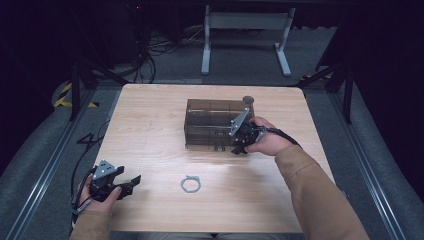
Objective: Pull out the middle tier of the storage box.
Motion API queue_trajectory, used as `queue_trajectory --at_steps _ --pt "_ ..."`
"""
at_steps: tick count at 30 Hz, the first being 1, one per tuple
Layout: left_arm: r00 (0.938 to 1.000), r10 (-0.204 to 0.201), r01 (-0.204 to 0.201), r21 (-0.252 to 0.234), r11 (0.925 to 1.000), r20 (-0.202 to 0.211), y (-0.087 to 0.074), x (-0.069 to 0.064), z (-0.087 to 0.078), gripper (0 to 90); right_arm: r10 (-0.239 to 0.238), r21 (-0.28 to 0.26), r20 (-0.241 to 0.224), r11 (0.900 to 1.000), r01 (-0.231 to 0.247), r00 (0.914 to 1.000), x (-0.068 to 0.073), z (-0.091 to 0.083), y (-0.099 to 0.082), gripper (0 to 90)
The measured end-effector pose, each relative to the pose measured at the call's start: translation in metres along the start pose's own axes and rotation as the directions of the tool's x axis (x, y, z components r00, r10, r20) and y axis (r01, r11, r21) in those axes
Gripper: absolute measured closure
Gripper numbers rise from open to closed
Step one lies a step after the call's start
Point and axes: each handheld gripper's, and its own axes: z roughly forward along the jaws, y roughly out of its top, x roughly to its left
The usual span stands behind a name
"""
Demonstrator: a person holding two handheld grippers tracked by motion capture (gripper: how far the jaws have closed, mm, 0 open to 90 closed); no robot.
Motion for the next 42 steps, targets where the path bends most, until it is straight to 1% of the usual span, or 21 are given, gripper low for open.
queue_trajectory --at_steps 1,2,4,6,8,10,11,16,18,21,23,27,30,32,33,41,42 --pt "1.0 0.002 -0.002 0.003 1.0 0.0 0.0 0.0 0.0 26.5 0.004 0.017 -0.001 0.9998 -0.004 1.0 0.001 0.0 0.0 72.2" --pt "1.0 0.002 -0.002 0.003 1.0 0.0 0.0 0.0 0.0 26.5 -0.007 0.015 0.005 0.9999 0.007 1.0 0.0 0.001 0.001 73.5" --pt "1.0 0.001 -0.001 0.003 1.0 0.002 0.0 0.0 0.0 26.5 -0.014 0.021 0.011 0.9997 0.013 0.9999 -0.001 0.002 0.001 76.9" --pt "1.0 0.002 -0.002 0.003 1.0 0.0 0.0 0.0 0.0 26.5 0.0 0.028 0.02 0.9996 0.0 0.9998 0.0 0.001 0.001 79.6" --pt "1.0 0.001 -0.001 -0.001 1.0 -0.002 0.0 0.0 0.0 26.5 -0.028 0.025 0.02 0.9993 0.028 0.9994 -0.003 0.002 0.001 82.6" --pt "1.0 0.002 -0.002 0.0 1.0 -0.002 0.0 0.0 0.0 26.5 -0.036 0.038 0.021 0.9986 0.035 0.9991 -0.003 0.001 0.001 84.7" --pt "1.0 0.002 -0.002 0.0 1.0 -0.002 0.0 0.0 0.0 26.5 -0.044 0.031 0.021 0.9986 0.044 0.9988 -0.003 0.001 0.001 85.0" --pt "1.0 0.002 -0.002 0.003 1.0 0.0 0.0 0.0 0.0 26.5 -0.046 0.036 0.017 0.9983 0.046 0.9988 -0.003 0.0 0.001 85.7" --pt "1.0 0.001 -0.001 0.003 1.0 0.0 0.0 0.0 0.0 26.5 -0.064 0.025 0.014 0.9976 0.064 0.9978 -0.003 0.001 0.001 86.1" --pt "1.0 0.001 -0.001 0.003 1.0 0.0 0.0 0.0 0.0 26.5 -0.062 0.024 0.008 0.9978 0.061 0.9981 -0.002 0.001 0.001 86.4" --pt "1.0 0.001 -0.001 0.0 1.0 -0.001 0.0 0.0 0.0 26.5 -0.078 0.026 0.014 0.9966 0.078 0.9969 -0.001 0.0 0.001 86.6" --pt "1.0 0.001 -0.001 0.003 1.0 -0.003 0.0 0.001 0.0 26.5 -0.081 0.019 0.006 0.9965 0.081 0.9967 0.0 0.0 0.001 87.1" --pt "1.0 0.002 -0.002 0.003 1.0 -0.004 0.0 0.001 0.0 26.5 -0.083 0.02 -0.007 0.9963 0.083 0.9965 0.003 0.0 0.001 87.4" --pt "1.0 0.001 -0.001 0.003 1.0 -0.001 0.0 0.001 0.001 26.5 -0.099 0.023 -0.003 0.9948 0.099 0.9951 0.005 -0.001 0.001 87.7" --pt "1.0 0.002 -0.002 0.003 1.0 -0.002 0.0 0.001 0.001 26.5 -0.103 0.026 -0.009 0.9944 0.103 0.9947 0.006 -0.001 0.001 87.9" --pt "1.0 0.004 -0.004 0.002 1.0 0.001 0.001 0.0 0.002 26.5 -0.11 0.027 -0.021 0.9935 0.11 0.9938 0.011 -0.002 0.0 88.1" --pt "1.0 0.004 -0.004 0.003 1.0 0.003 0.002 0.0 0.003 26.4 -0.111 0.028 -0.031 0.9933 0.112 0.9933 0.012 -0.002 0.0 88.2"
